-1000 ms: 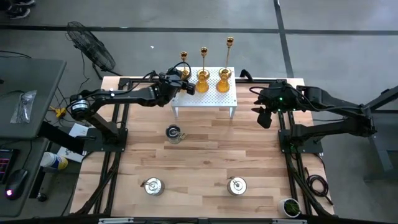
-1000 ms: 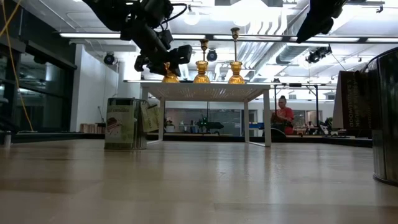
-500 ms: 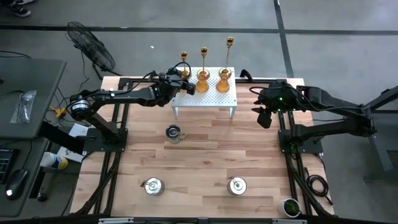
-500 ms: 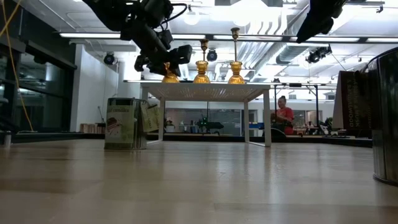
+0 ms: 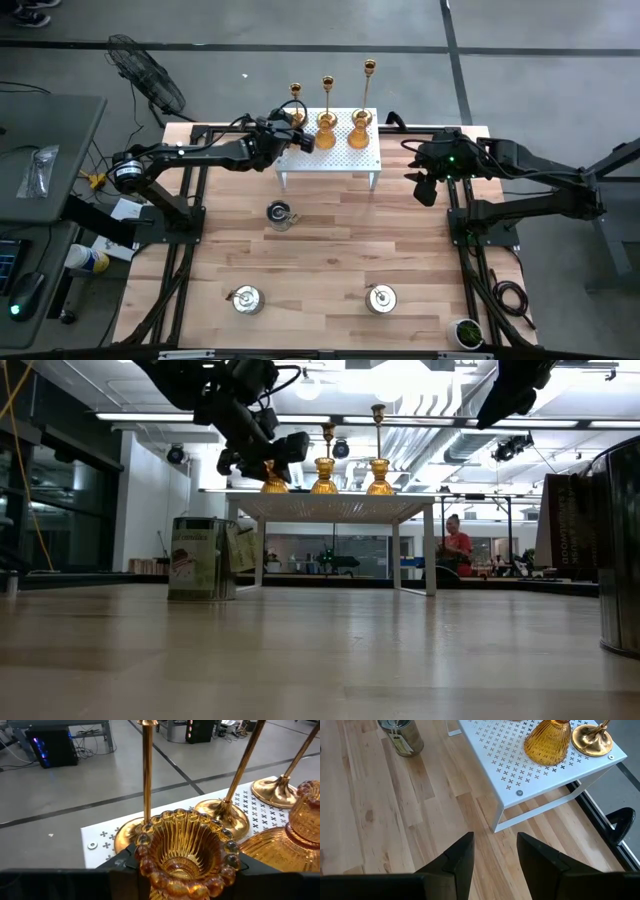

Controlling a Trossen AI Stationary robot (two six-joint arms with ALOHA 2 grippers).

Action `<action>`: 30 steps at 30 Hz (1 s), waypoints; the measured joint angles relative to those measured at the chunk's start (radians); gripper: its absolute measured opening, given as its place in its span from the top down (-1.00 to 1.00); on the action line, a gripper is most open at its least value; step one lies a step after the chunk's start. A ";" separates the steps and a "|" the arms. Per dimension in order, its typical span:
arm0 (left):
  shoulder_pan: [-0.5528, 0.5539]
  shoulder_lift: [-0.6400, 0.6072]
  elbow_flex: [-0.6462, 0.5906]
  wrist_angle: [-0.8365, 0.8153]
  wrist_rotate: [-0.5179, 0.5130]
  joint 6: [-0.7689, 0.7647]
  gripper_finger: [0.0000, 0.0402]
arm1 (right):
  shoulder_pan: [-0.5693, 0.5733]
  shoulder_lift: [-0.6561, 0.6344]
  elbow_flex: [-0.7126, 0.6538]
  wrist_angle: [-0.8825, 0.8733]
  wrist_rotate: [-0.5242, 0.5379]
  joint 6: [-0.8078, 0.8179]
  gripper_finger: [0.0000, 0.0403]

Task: Pick & Place candle stick holders
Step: Put the brown glass candle holder on the shelf aligned with the other brown glass candle holder, then put the right silver scented candle on the shelf

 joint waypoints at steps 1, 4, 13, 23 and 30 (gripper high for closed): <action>0.000 0.000 0.000 0.000 0.005 0.000 0.32 | 0.000 0.000 0.000 0.000 0.000 0.000 0.30; 0.000 0.000 0.000 0.000 0.026 -0.001 0.24 | 0.000 0.000 0.000 0.000 0.000 0.000 0.30; 0.000 0.002 -0.002 0.005 0.025 -0.001 -0.01 | 0.000 0.000 0.000 0.000 0.000 0.000 0.30; 0.000 0.002 -0.002 0.009 -0.011 -0.001 -0.12 | 0.000 0.000 0.000 0.000 0.000 0.000 0.30; 0.000 -0.001 -0.002 0.010 -0.012 0.000 -0.33 | 0.000 0.000 0.000 -0.008 0.000 0.000 0.30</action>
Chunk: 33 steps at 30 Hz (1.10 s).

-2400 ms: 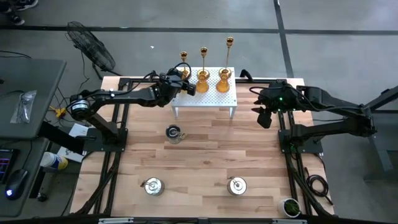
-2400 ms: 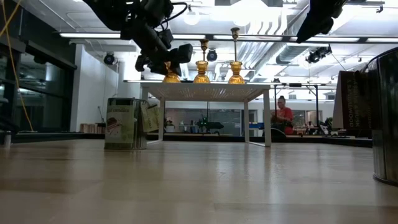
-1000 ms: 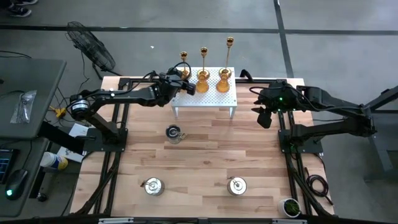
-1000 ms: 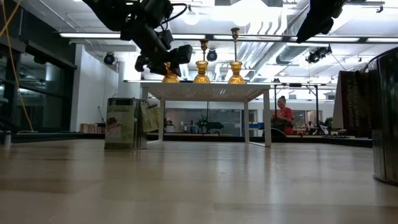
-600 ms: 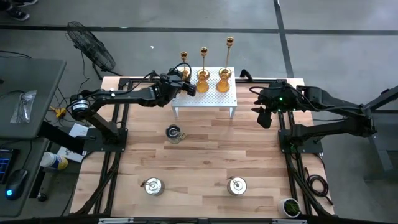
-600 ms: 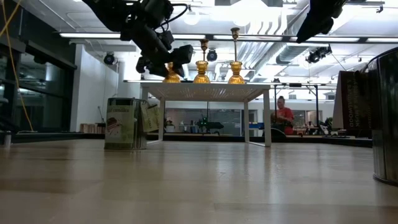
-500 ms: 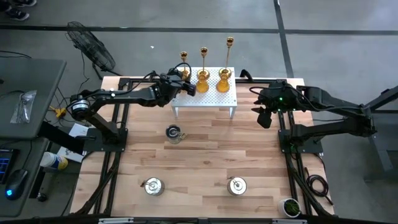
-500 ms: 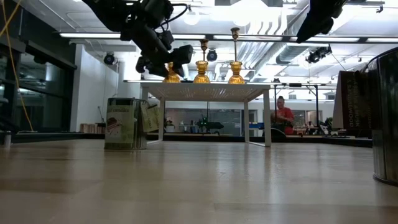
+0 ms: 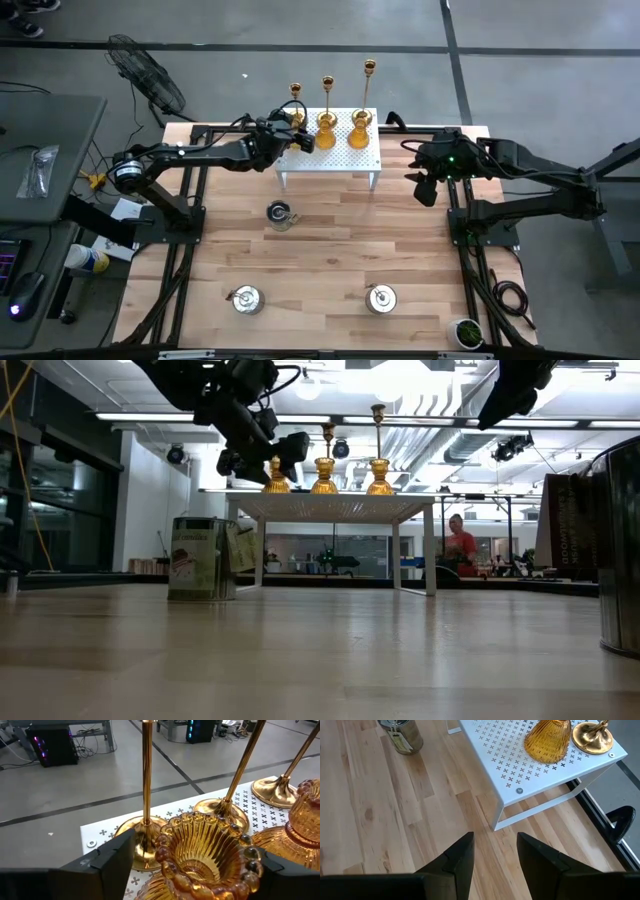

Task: Pick & Place candle stick holders
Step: Put the right silver scented candle on the shelf

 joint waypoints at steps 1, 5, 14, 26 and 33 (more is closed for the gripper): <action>0.000 -0.002 0.000 0.001 0.000 0.000 -0.36 | 0.000 0.000 0.000 0.000 0.000 0.000 0.30; 0.000 -0.005 0.000 0.007 -0.003 0.022 -0.46 | 0.000 0.000 0.000 -0.001 0.000 0.000 0.30; -0.009 -0.044 0.002 0.016 0.001 0.045 -0.57 | 0.000 0.000 0.000 -0.001 0.000 0.000 0.30; -0.051 -0.111 0.001 0.006 0.013 0.079 -0.57 | 0.000 0.000 0.000 -0.002 -0.002 0.000 0.30; -0.102 -0.170 0.002 0.009 0.016 0.079 -0.57 | 0.000 -0.001 0.000 -0.017 -0.008 0.000 0.30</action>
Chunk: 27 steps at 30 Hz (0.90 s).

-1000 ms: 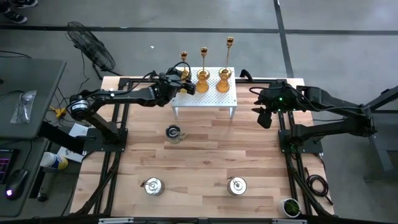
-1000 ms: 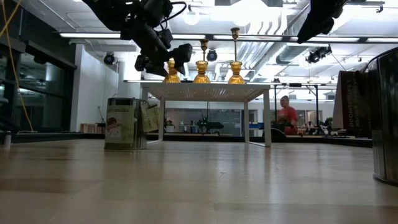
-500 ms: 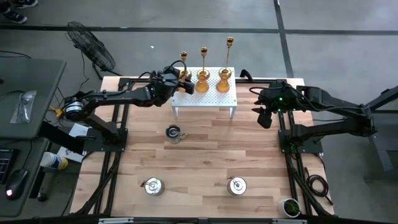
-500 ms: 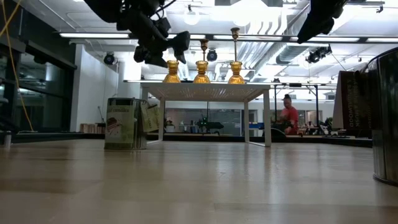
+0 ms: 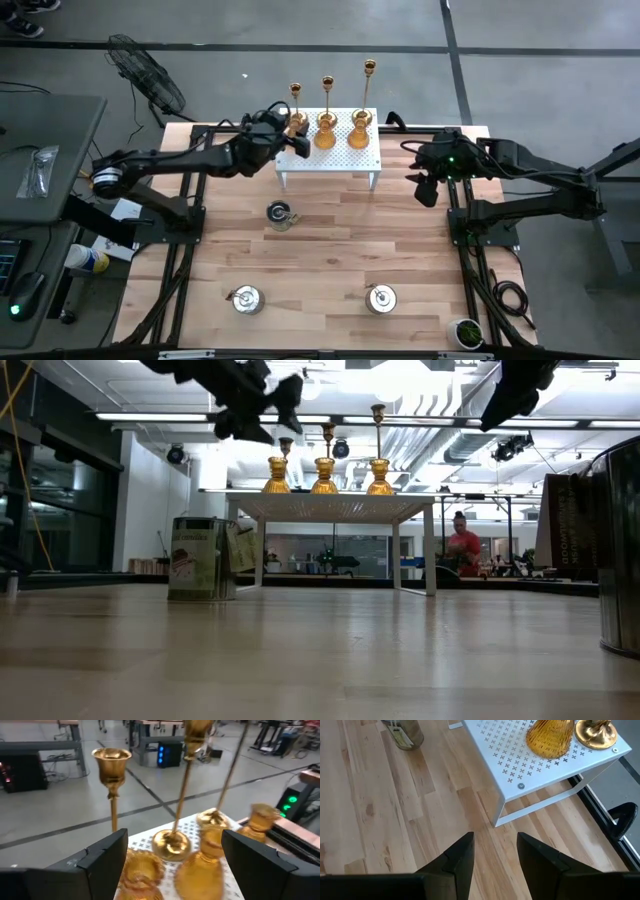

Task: Pick & Place candle stick holders
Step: Put the right silver scented candle on the shelf

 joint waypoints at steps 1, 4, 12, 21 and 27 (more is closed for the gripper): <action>-0.002 -0.012 0.000 -0.006 0.003 0.000 -0.57 | 0.000 0.000 0.000 -0.004 -0.002 0.000 0.30; -0.030 -0.044 0.000 -0.005 0.001 0.000 -0.57 | 0.000 0.000 0.000 -0.006 -0.024 0.005 0.30; -0.115 -0.136 0.000 -0.019 0.002 0.000 -0.57 | 0.000 0.000 0.000 -0.008 -0.107 0.008 0.30; -0.223 -0.246 0.000 -0.165 0.003 -0.043 -0.57 | 0.000 0.000 0.000 -0.018 -0.211 0.052 0.30; -0.269 -0.319 0.000 -0.379 0.002 -0.211 -0.57 | 0.008 0.000 0.000 -0.018 -0.299 0.161 0.30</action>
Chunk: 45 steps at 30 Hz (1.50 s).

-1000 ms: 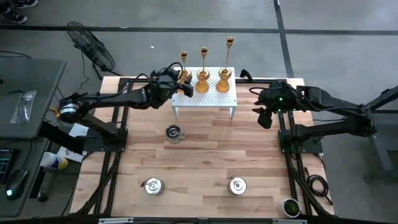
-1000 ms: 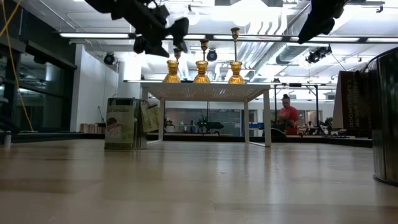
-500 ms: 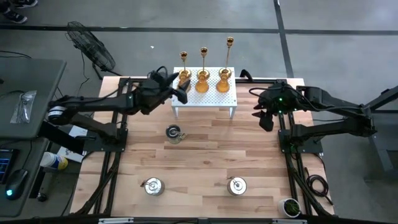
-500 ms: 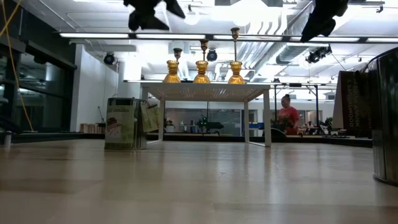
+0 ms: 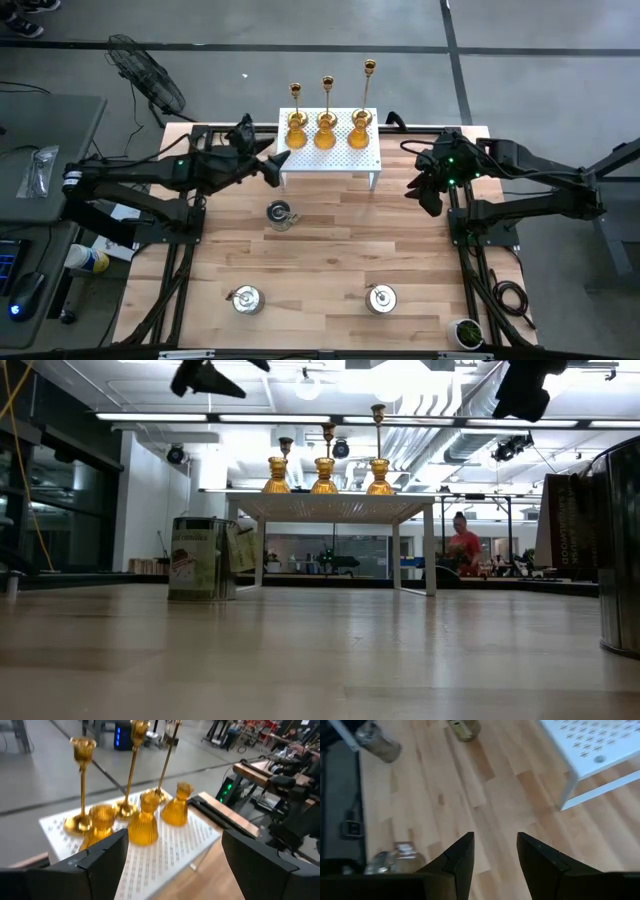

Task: Pick & Place candle stick holders
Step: Put the right silver scented candle on the shelf

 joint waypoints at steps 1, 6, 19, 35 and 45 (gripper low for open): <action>-0.008 -0.009 0.000 -0.018 0.000 -0.008 -0.57 | 0.007 0.000 0.000 0.000 -0.013 0.012 0.30; -0.041 -0.053 0.000 -0.088 -0.010 0.002 -0.57 | 0.075 0.023 0.000 0.003 -0.034 0.096 0.30; -0.044 -0.232 0.000 -0.381 0.127 0.001 -0.57 | 0.355 0.209 0.000 0.005 -0.037 0.390 0.30; -0.042 -0.358 -0.001 -0.619 0.160 -0.010 -0.56 | 0.720 0.336 0.000 0.005 0.064 0.572 0.30; -0.042 -0.356 -0.001 -0.654 0.223 -0.014 -0.56 | 0.794 0.403 0.000 0.079 0.105 0.713 -0.07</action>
